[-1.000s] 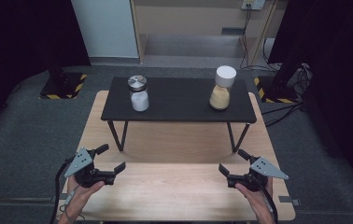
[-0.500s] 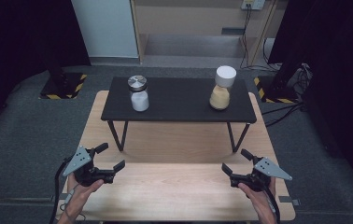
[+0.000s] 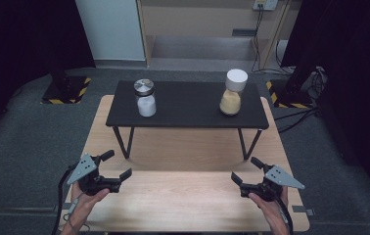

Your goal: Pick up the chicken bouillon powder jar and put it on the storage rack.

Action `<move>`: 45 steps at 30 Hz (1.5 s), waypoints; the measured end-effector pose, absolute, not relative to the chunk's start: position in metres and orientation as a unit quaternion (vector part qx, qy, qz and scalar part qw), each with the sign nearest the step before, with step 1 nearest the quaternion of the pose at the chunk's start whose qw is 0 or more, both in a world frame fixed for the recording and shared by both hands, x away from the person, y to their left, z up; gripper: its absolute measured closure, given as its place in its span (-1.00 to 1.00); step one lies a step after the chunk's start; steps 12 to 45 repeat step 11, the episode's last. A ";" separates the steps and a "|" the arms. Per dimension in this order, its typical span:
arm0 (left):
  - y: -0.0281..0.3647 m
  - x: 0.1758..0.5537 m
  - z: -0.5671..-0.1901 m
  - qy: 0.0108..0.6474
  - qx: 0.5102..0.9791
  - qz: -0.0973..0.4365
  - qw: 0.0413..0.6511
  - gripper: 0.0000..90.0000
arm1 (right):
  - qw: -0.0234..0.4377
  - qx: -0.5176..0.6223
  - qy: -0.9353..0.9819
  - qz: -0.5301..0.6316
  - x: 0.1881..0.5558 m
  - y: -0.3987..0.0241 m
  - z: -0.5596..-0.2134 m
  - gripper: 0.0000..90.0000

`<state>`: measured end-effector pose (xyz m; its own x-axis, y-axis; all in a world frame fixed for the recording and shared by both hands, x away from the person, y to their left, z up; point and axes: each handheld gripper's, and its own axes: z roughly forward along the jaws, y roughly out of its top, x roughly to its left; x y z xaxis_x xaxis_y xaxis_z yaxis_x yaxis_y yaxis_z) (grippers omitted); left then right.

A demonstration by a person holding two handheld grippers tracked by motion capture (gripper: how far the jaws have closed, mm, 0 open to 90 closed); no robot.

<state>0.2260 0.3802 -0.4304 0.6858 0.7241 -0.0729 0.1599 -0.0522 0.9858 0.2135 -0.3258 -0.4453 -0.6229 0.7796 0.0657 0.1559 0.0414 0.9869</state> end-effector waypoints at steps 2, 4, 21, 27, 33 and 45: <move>0.380 0.226 -0.430 0.321 0.687 0.232 0.609 -0.97 | 0.260 0.348 0.674 0.598 0.214 -0.326 -0.445 -0.90; 0.380 0.226 -0.431 0.321 0.687 0.232 0.609 -0.97 | 0.260 0.347 0.674 0.598 0.214 -0.326 -0.445 -0.90; 0.380 0.226 -0.430 0.320 0.688 0.232 0.608 -0.97 | 0.259 0.346 0.675 0.598 0.214 -0.325 -0.445 -0.90; 0.380 0.226 -0.430 0.320 0.688 0.232 0.608 -0.97 | 0.259 0.346 0.675 0.598 0.214 -0.325 -0.445 -0.90; 0.380 0.226 -0.430 0.320 0.688 0.232 0.608 -0.97 | 0.259 0.346 0.675 0.598 0.214 -0.325 -0.445 -0.90; 0.380 0.226 -0.430 0.320 0.688 0.232 0.608 -0.97 | 0.259 0.346 0.675 0.598 0.214 -0.325 -0.445 -0.90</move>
